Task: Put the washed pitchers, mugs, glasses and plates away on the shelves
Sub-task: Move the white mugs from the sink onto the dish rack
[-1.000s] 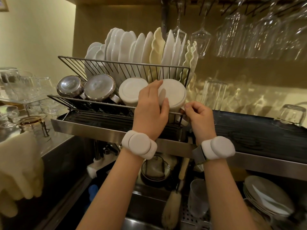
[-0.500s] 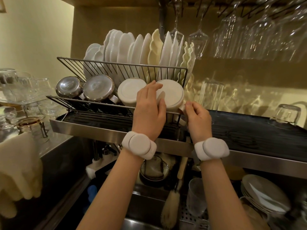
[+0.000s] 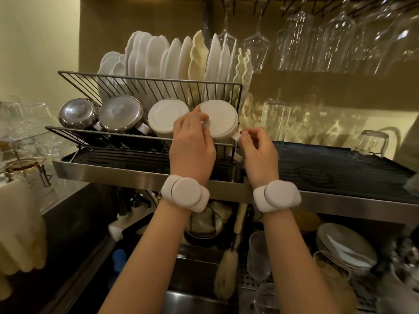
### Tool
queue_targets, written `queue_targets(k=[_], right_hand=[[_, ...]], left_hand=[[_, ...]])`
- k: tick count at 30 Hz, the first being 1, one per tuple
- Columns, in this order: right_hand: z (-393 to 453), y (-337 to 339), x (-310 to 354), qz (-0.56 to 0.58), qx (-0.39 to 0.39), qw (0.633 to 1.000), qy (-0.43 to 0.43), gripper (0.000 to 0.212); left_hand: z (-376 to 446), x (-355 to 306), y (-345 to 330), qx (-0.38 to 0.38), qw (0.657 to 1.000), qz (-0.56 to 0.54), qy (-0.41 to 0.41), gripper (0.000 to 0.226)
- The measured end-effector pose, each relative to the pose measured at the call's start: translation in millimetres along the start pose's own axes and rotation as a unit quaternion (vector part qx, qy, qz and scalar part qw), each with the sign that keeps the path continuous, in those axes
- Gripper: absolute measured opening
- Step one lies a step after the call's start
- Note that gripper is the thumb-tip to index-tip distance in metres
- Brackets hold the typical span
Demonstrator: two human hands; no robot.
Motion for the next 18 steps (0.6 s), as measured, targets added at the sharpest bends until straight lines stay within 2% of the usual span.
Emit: queue_targets(k=[5,10,18], right_hand=[[-9,1,8,-0.003,0.02,1.0,-0.015,0.011],[-13,0,12,-0.024,0.04,0.998,-0.04,0.031],[-16,1,17,-0.086,0.058,0.994,-0.032,0.044]], left_hand=[[-3,-4,4,0.003,0.999,-0.02,0.035,0.026],[-11,-9,8,0.018,0.998,-0.04,0.055,0.03],[-22,-14,15,0.042,0.996,-0.033,0.07,0.034]])
Point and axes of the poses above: each hand's wrist, its own z-axis towards the middle knuckle, its own y-axis out of the back of the hand, x = y × z, the point moved 4 cm from there along z, towards the middle knuckle, and after that the axes turned 3 degrees about -z, right-handed, at the moved point
